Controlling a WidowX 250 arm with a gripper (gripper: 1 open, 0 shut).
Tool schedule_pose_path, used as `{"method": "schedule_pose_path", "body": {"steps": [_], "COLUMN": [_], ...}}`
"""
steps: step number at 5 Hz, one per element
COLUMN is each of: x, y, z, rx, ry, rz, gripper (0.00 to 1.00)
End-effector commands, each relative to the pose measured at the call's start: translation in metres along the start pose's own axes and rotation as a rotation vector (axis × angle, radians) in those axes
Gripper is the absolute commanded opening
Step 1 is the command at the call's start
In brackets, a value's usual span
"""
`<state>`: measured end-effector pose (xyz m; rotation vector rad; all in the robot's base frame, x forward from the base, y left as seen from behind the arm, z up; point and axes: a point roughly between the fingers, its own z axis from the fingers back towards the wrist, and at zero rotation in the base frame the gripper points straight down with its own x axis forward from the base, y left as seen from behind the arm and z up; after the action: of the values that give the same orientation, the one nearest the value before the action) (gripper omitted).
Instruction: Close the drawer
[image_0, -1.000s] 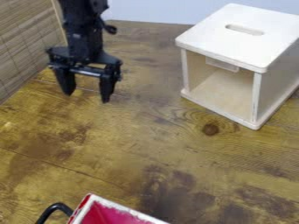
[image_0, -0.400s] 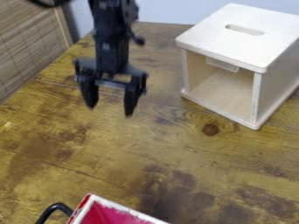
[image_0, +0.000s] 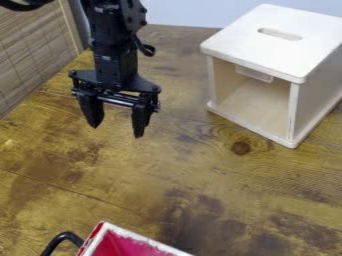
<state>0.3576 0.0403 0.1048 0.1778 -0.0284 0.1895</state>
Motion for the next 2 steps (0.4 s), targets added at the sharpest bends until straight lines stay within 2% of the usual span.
{"method": "schedule_pose_path", "body": {"steps": [1,2], "x": [0.0115,0.0208], "y": [0.0139,0.0184], "z": [0.0007,-0.0075], "rx": [0.018,0.04], "ry": [-0.051,-0.06], "rz": [0.089,0.147], "gripper": [1.0,1.0]}}
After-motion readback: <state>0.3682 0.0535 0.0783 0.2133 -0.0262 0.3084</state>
